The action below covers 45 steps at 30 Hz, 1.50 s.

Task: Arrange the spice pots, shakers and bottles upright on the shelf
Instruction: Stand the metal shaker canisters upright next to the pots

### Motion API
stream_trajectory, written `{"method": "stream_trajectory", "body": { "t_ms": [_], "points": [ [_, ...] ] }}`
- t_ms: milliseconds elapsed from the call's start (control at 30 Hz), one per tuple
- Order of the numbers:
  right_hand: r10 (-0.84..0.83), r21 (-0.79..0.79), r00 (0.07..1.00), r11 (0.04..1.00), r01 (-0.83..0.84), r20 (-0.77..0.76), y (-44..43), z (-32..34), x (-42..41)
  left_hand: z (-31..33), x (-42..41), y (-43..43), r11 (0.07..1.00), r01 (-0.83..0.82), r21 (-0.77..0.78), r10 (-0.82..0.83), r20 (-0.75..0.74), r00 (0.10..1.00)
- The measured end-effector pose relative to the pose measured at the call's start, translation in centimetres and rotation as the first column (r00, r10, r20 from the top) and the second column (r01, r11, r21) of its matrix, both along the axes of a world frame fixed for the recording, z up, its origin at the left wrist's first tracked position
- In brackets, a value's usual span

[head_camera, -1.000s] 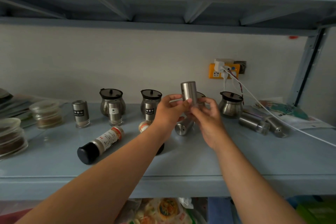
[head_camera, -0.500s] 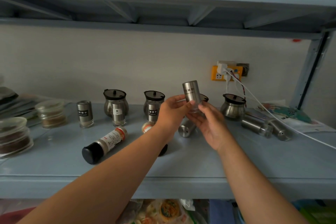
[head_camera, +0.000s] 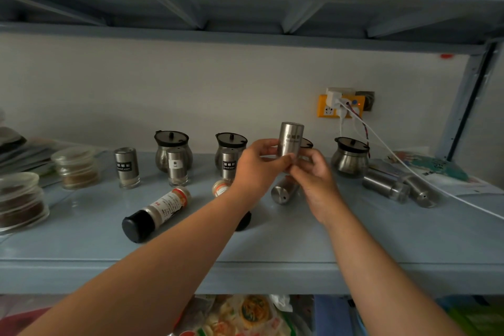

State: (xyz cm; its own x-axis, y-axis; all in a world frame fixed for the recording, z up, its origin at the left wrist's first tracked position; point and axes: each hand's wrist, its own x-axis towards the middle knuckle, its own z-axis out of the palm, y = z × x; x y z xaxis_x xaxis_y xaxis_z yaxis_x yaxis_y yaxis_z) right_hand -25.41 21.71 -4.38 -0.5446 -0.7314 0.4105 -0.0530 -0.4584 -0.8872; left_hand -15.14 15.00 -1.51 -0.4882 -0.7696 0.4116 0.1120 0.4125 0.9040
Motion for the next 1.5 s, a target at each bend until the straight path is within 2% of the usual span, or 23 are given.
{"method": "stream_trajectory", "body": {
  "t_ms": [200, 367, 500, 633, 733, 867, 1100, 1233, 1367, 1500],
  "points": [
    [-0.072, 0.023, 0.987, 0.997, 0.076, -0.145, -0.3, -0.1, 0.0, 0.4, -0.4, -0.8, 0.980, -0.136, -0.148, 0.158, 0.146, 0.977],
    [-0.082, 0.201, 0.908, 0.963, 0.179, -0.412, -0.4, -1.1, -0.1, 0.9, -0.6, -1.1, 0.966, -0.177, -0.187, 0.216, 0.217, 0.952],
    [-0.209, 0.251, 0.809, 0.882, 0.398, -0.549, -0.5, -1.6, -0.6, 0.4, -1.2, -1.8, 0.968, -0.183, -0.171, 0.229, 0.306, 0.924],
    [-0.338, 0.191, 0.696, 0.804, 0.564, -0.633, -0.5, -1.6, -0.7, -0.5, -2.1, -2.5, 0.973, -0.187, -0.138, 0.227, 0.385, 0.895],
    [-0.277, 0.294, 0.644, 0.716, 0.633, -0.713, -0.4, -1.6, -1.0, -0.6, -2.6, -2.9, 0.974, -0.176, -0.140, 0.221, 0.473, 0.853],
    [-0.203, 0.406, 0.665, 0.654, 0.638, -0.719, -0.1, -1.7, -1.1, -0.3, -3.2, -3.5, 0.969, -0.182, -0.164, 0.244, 0.573, 0.783],
    [-0.185, 0.421, 0.676, 0.658, 0.624, -0.714, 0.2, -1.5, -0.9, -0.4, -3.8, -4.2, 0.966, -0.162, -0.200, 0.255, 0.667, 0.700],
    [-0.198, 0.422, 0.683, 0.657, 0.625, -0.703, 0.1, -1.6, -0.7, -0.7, -3.6, -4.6, 0.967, -0.190, -0.171, 0.255, 0.679, 0.688],
    [-0.179, 0.433, 0.678, 0.649, 0.626, -0.713, 0.1, -1.5, -0.8, -0.4, -4.2, -4.2, 0.990, -0.100, -0.095, 0.138, 0.625, 0.768],
    [-0.187, 0.434, 0.681, 0.646, 0.628, -0.708, 0.0, -1.5, -0.8, -0.5, -5.7, -3.7, 0.993, -0.102, -0.065, 0.121, 0.585, 0.802]
  ]
}}
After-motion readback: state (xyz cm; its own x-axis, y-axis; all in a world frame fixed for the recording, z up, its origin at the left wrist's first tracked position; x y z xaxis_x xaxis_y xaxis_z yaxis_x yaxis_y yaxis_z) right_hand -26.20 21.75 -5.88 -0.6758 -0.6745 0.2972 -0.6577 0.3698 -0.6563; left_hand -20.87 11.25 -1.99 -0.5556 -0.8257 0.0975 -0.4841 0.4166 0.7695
